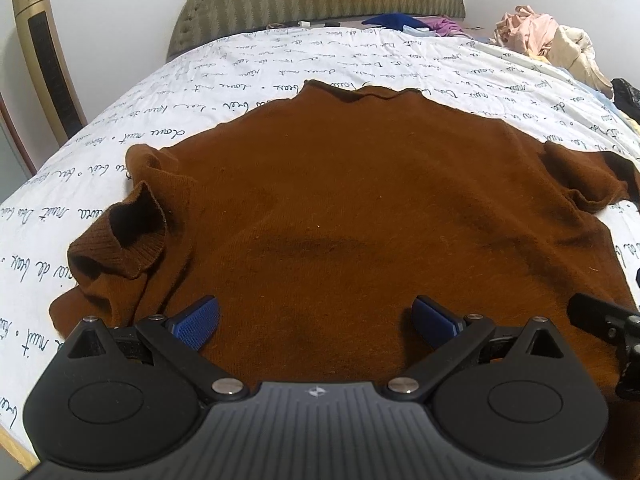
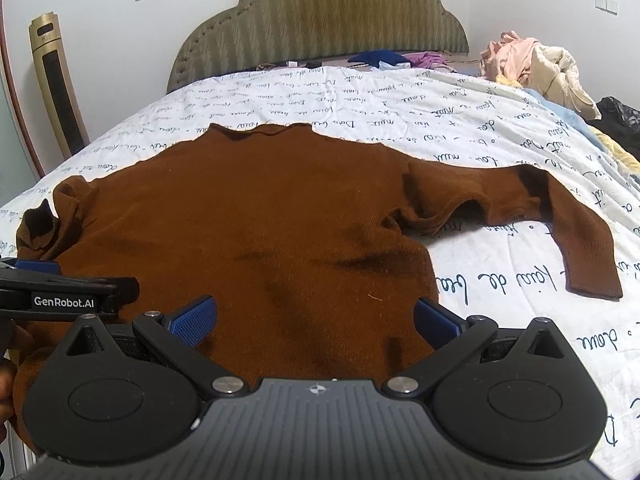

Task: Fold small clothes

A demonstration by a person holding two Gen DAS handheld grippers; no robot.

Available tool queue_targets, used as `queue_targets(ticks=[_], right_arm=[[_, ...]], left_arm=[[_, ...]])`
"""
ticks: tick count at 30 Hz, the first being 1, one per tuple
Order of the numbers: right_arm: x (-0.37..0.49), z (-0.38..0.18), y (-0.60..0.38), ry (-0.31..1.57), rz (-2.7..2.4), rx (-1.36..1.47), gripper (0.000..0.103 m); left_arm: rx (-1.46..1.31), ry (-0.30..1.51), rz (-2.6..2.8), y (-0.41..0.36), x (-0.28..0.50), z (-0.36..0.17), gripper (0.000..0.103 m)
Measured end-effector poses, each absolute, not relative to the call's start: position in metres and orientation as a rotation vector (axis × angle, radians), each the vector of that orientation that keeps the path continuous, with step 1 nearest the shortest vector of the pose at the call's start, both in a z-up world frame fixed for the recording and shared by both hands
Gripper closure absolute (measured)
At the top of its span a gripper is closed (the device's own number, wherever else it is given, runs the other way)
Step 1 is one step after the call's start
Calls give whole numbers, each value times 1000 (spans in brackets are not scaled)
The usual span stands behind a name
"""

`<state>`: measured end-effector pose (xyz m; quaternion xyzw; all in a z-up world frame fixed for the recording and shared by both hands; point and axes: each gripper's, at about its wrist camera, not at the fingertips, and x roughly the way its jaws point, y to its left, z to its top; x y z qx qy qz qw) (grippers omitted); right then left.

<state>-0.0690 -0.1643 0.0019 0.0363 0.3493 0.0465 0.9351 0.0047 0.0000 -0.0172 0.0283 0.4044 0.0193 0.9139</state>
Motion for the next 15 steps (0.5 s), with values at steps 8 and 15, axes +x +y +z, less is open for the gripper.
queue_targets(ticks=[8, 15], right_arm=[[-71, 3, -168, 680, 106, 82, 0], [-74, 2, -165, 640, 114, 28, 0]], left_arm=[[90, 821, 49, -4, 5, -18, 0], [108, 813, 43, -8, 5, -16, 0]])
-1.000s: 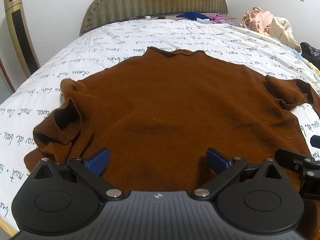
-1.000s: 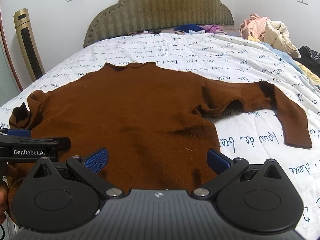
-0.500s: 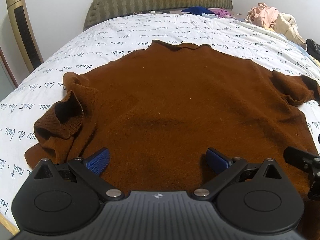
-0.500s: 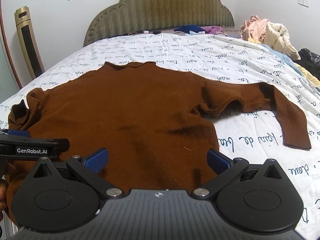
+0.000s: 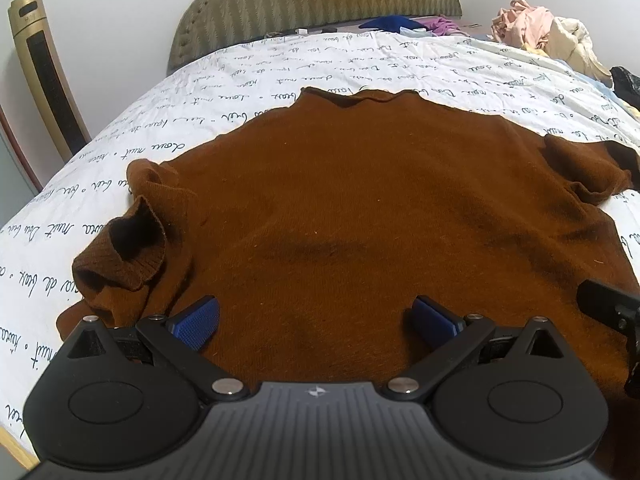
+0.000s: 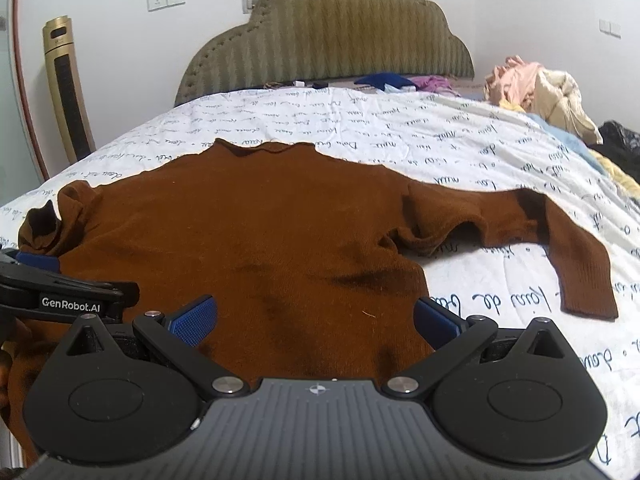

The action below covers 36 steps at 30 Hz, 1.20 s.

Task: Fold small clothes

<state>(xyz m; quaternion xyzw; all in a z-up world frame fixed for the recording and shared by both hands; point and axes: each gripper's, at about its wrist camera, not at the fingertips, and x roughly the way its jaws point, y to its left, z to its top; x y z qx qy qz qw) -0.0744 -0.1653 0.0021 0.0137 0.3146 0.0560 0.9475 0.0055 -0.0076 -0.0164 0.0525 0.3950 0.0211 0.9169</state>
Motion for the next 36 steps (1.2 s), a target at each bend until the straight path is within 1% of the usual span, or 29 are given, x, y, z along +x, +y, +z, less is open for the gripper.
queue_targets(ticks=[5, 16, 19, 25, 27, 29, 31, 36], right_arm=[[-77, 2, -162, 627, 119, -14, 0], [-80, 5, -170, 612, 164, -5, 0], [-82, 7, -171, 581, 136, -16, 0], [-84, 6, -183, 573, 91, -35, 1], [-86, 5, -190, 552, 75, -47, 3], [-84, 6, -203, 543, 35, -52, 9], [-82, 6, -223, 542, -42, -60, 12], [-70, -6, -283, 587, -217, -61, 21]], left_arm=[[112, 806, 41, -11, 7, -13, 0], [120, 796, 45, -17, 15, -7, 0], [148, 806, 45, -24, 18, -6, 0], [143, 738, -9, -38, 14, 3, 0], [151, 732, -20, -42, 15, 3, 0], [163, 738, -29, -47, 17, 3, 0], [168, 748, -36, -49, 19, 1, 0], [173, 769, -48, -53, 23, -3, 0]])
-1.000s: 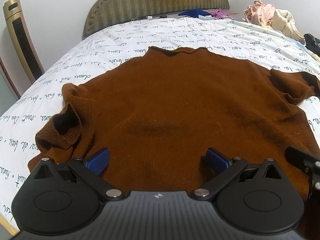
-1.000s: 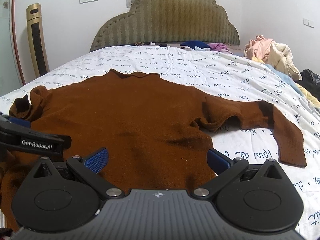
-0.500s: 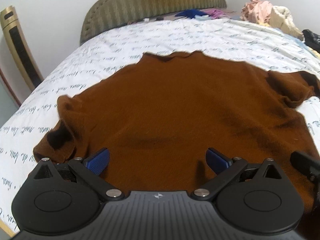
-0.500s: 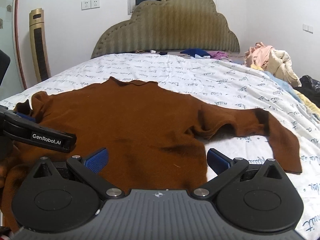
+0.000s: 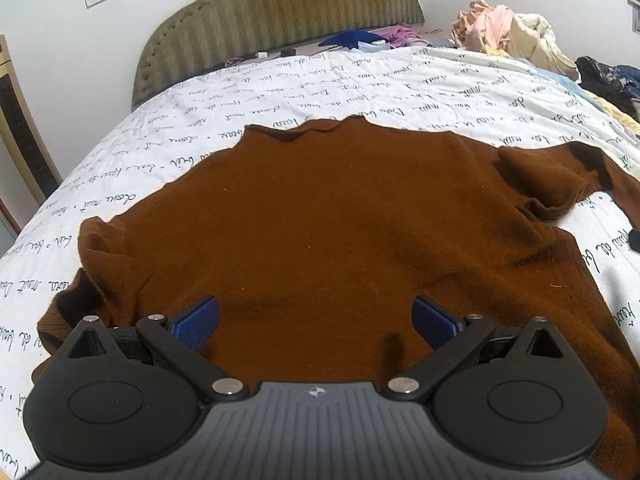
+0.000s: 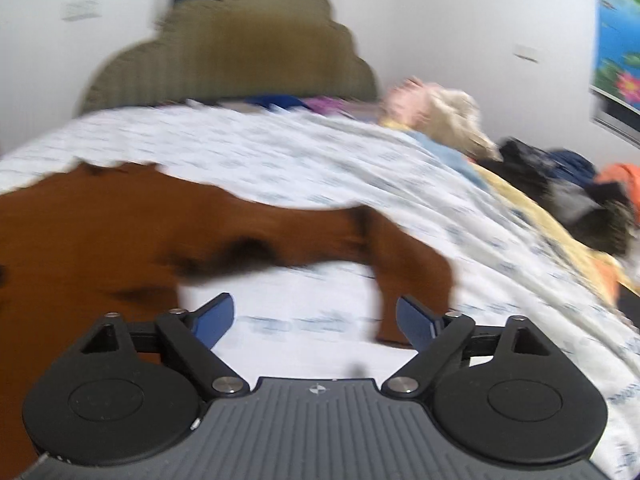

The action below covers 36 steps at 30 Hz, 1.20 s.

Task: Fold small clothes
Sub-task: 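Reach the right tool to the sweater sleeve cuff and close on it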

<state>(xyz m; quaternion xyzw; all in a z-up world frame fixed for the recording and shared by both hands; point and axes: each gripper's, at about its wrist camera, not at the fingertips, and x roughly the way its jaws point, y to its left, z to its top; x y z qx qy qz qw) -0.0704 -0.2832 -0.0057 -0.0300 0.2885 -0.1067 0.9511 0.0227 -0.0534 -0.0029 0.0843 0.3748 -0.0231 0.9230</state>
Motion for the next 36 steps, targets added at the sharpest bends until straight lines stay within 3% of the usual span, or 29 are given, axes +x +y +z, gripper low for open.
queue_targets(ticks=[6, 9, 10, 11, 20, 27, 28, 31, 36], right_arm=[[-49, -35, -321, 691, -269, -87, 44], [-43, -41, -327, 690, -269, -69, 70], [-42, -39, -329, 681, -274, -63, 85], [-40, -37, -332, 674, -279, -48, 93], [-35, 9, -428, 557, -268, 293, 93], [-1, 3, -533, 557, -469, 389, 93], [4, -3, -544, 570, -495, 407, 87], [4, -16, -559, 582, -592, 461, 49], [-33, -21, -542, 472, -459, 678, 47]], left_arm=[[199, 785, -62, -62, 26, -8, 0], [219, 787, -64, -65, 25, -9, 0], [223, 787, -64, -65, 25, -9, 0], [225, 788, -63, -65, 26, -9, 0], [207, 806, -71, -65, 30, -6, 0], [218, 811, -73, -67, 32, -7, 0], [219, 811, -74, -67, 33, -7, 0], [225, 803, -75, -66, 32, -6, 0], [223, 799, -72, -68, 35, -4, 0]])
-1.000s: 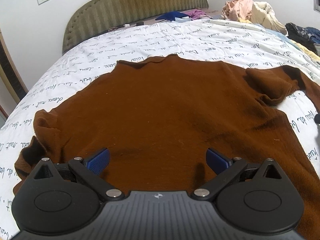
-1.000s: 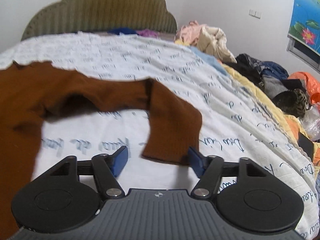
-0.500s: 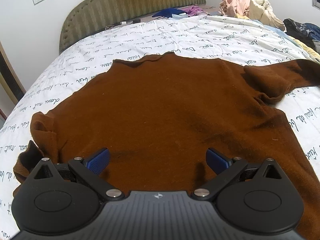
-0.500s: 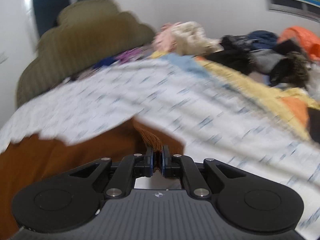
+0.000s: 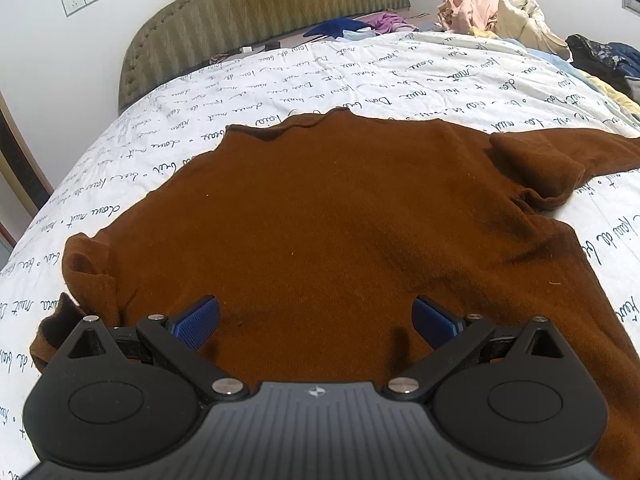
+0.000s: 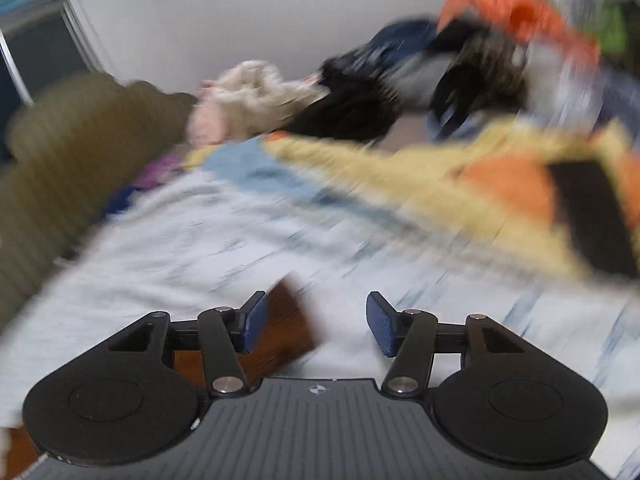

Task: Fold small clothes
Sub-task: 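Reach the right tool to the sweater sleeve cuff and close on it, then carry the held sleeve with the right tool across the sweater body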

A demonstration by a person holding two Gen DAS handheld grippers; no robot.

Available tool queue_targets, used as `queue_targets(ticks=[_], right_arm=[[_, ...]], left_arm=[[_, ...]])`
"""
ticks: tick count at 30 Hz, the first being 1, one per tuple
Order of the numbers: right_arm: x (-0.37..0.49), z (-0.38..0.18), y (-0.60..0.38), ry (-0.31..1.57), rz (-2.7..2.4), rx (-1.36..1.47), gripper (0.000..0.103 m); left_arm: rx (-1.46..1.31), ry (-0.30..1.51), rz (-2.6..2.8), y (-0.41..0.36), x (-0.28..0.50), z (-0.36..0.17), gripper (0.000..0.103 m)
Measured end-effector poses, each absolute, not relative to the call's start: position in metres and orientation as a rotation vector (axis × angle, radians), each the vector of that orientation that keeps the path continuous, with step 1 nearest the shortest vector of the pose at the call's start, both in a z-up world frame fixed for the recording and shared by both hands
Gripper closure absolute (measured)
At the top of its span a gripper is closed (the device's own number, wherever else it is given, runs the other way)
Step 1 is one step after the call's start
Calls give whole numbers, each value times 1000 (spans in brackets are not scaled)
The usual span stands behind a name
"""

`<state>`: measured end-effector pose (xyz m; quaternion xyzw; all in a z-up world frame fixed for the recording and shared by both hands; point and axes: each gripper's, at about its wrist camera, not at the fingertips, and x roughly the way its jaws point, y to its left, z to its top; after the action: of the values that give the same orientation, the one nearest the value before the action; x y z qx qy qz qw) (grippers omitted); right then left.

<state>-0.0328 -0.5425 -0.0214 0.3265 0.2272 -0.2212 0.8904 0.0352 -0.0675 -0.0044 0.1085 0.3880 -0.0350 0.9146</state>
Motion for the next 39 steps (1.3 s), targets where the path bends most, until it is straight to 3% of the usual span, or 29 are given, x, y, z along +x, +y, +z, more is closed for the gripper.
queue_targets(ticks=[4, 9, 10, 11, 13, 22, 39], right_arm=[[-23, -49, -536, 523, -328, 903, 46], [8, -66, -540, 458, -352, 968, 46], [14, -69, -543, 442, -335, 998, 52], [20, -70, -546, 430, -318, 1022, 73], [26, -66, -548, 429, -326, 1030, 92], [-9, 18, -564, 244, -611, 688, 92], [43, 53, -350, 434, -88, 286, 91]], left_arm=[[229, 794, -94, -72, 34, -4, 0], [274, 775, -82, -74, 30, -2, 0], [275, 773, -75, -72, 30, -1, 0], [273, 773, -69, -71, 30, 0, 0], [265, 775, -60, -67, 32, 2, 0], [231, 758, -18, -45, 41, 11, 0], [128, 835, 43, -13, 56, -7, 0]])
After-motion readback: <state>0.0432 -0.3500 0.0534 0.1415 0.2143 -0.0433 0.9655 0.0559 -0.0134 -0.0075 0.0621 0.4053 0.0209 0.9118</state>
